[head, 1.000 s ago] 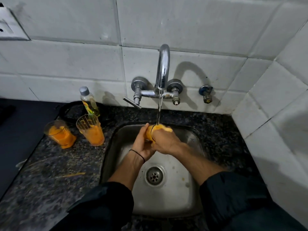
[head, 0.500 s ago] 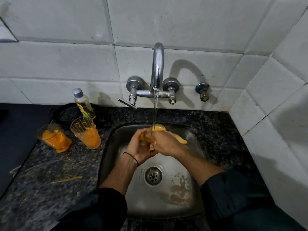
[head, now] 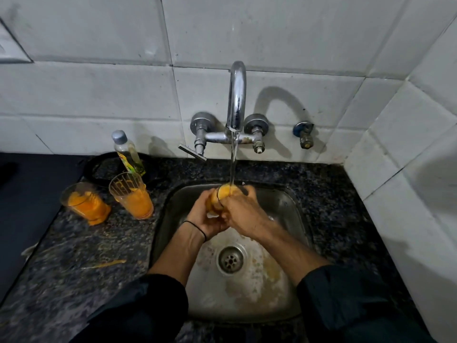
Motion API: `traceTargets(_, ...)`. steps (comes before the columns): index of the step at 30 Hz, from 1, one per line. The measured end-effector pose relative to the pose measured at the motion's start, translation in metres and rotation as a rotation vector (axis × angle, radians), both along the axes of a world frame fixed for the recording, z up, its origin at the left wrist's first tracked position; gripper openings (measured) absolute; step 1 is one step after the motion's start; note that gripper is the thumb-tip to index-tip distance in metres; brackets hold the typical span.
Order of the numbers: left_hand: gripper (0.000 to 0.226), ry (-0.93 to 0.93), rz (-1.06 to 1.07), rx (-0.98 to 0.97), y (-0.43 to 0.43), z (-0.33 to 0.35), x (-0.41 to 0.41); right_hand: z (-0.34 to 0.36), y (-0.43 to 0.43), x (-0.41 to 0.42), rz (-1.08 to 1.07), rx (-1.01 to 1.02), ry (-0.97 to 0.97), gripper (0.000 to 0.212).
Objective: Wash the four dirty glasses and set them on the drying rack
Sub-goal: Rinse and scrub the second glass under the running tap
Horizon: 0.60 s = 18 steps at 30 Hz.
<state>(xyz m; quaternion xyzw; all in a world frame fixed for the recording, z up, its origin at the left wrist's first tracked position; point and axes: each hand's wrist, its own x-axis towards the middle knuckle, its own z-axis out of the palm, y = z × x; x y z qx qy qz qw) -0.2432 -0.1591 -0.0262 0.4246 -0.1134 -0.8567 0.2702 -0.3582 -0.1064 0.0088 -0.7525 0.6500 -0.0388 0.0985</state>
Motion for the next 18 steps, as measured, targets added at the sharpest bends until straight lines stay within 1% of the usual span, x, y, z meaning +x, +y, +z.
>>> traceTargets(1,0.036,0.002,0.021,-0.021,0.000,0.001,0.000,-0.003,0.000,-0.001,-0.046,-0.006,-0.089,0.034)
traceTargets(2,0.036,0.010,0.045,-0.052,0.000,0.002,-0.001,-0.003,0.001,0.001,-0.144,0.018,-0.281,0.036)
traceTargets(3,0.035,-0.013,0.080,-0.111,0.000,-0.001,-0.003,-0.005,-0.001,0.004,-0.272,0.075,-0.554,0.035)
traceTargets(4,0.033,-0.048,0.111,-0.197,0.002,-0.004,-0.005,-0.006,-0.002,0.010,-0.391,0.093,-0.877,0.031)
traceTargets(5,0.030,-0.121,0.154,-0.304,0.005,-0.005,-0.006,-0.008,0.000,0.015,-0.538,0.083,-1.184,0.026)
traceTargets(6,0.026,-0.203,0.191,-0.426,0.009,-0.002,-0.006,-0.008,0.002,0.018,-0.705,0.078,-1.447,0.023)
traceTargets(8,0.033,-0.359,0.191,-0.703,0.013,0.005,-0.002,-0.011,0.007,0.019,-0.974,0.195,-1.892,0.038)
traceTargets(9,0.039,-0.404,0.162,-0.832,0.015,0.007,0.000,-0.015,0.010,0.018,-1.049,0.246,-2.034,0.045)
traceTargets(10,0.042,-0.417,0.129,-0.919,0.017,0.008,0.002,-0.018,0.011,0.017,-1.082,0.265,-2.094,0.050)
traceTargets(11,0.044,-0.412,0.107,-0.963,0.021,0.006,0.004,-0.021,0.011,0.017,-1.092,0.271,-2.118,0.053)
traceTargets(12,0.044,-0.408,0.107,-0.962,0.025,0.005,0.004,-0.022,0.010,0.020,-1.104,0.274,-2.109,0.054)
traceTargets(13,0.042,-0.406,0.136,-0.910,0.028,0.004,0.003,-0.023,0.007,0.023,-1.114,0.270,-2.062,0.054)
traceTargets(14,0.038,-0.394,0.170,-0.817,0.033,0.005,0.000,-0.022,0.005,0.025,-1.120,0.252,-1.966,0.051)
traceTargets(15,0.032,-0.393,0.192,-0.693,0.035,0.003,-0.001,-0.020,0.003,0.025,-1.088,0.198,-1.810,0.043)
traceTargets(16,0.029,-0.405,0.188,-0.555,0.035,0.003,-0.003,-0.017,0.004,0.024,-1.014,0.125,-1.599,0.034)
traceTargets(18,0.038,-0.369,0.107,-0.252,0.028,0.000,-0.002,-0.010,0.008,0.017,-0.702,0.012,-1.129,0.026)
